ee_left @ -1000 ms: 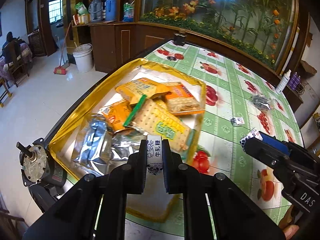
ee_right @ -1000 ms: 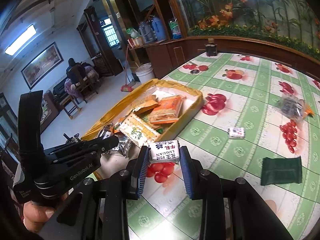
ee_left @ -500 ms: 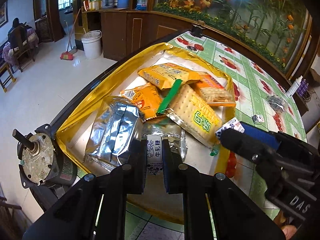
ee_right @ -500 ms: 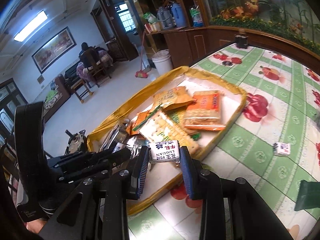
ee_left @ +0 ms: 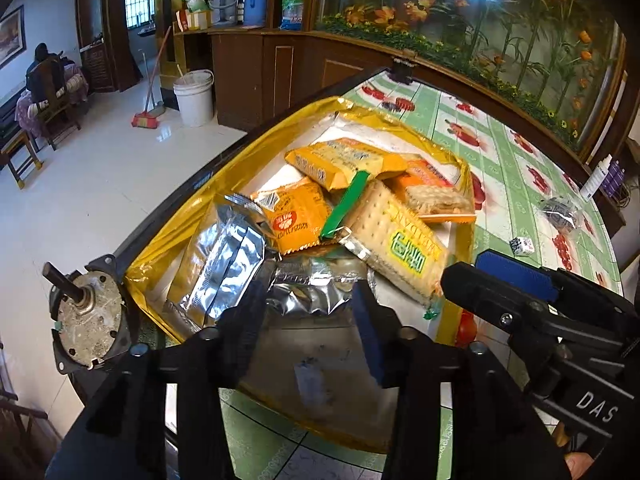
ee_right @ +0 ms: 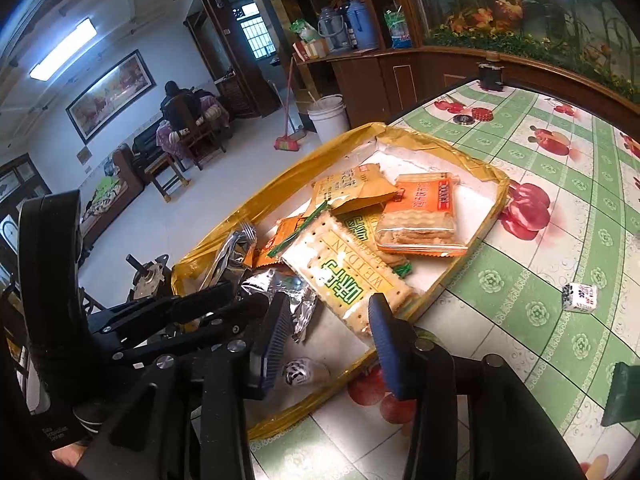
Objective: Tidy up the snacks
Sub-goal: 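Open both tools to drop the white candy boxes into the tray, then move both tools back over the remaining white candy box and clear bag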
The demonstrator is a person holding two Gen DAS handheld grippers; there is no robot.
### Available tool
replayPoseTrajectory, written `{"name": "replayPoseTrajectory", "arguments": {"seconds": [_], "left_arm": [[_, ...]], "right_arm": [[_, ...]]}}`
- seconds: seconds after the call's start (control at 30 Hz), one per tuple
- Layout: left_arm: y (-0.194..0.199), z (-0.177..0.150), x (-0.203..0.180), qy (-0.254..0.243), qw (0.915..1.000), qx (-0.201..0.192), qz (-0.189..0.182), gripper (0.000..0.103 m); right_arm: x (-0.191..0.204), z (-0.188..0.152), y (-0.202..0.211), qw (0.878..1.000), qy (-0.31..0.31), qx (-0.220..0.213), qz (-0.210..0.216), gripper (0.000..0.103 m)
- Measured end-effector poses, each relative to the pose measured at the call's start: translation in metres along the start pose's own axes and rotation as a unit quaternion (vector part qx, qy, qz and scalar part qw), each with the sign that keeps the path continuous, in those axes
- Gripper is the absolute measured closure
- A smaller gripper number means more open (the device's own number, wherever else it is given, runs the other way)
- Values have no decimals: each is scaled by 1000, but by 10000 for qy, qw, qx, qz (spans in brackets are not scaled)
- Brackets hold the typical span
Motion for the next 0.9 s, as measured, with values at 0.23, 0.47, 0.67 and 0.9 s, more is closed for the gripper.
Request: {"name": "replayPoseTrajectory", "arguments": {"seconds": [0.23, 0.47, 0.67, 0.9], "left_arm": [[15, 2, -16, -152, 9996, -227, -68, 51], [25, 0, -31, -308, 9990, -308, -74, 51], [34, -4, -47, -510, 9980, -368, -59, 51], [39, -8, -66, -706, 9968, -358, -84, 51]], "right_arm": [[-24, -7, 35, 9991, -282, -283, -151, 47], [-56, -25, 66, 9961, -658, -465, -350, 42], [-87, -47, 94, 9912, -1053, -604, -535, 42], [-123, -73, 123, 9834, -1480, -733, -752, 40]]}}
Point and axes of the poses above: each gripper's, at about its wrist camera, not at the fingertips, and y roughly against the way its jaws point, x to its left, z to its top, the point moved 4 cm from there along -y, roughly the way its jaws point, and after that the axes turned 4 degrees about y, right-handed, at the moved point
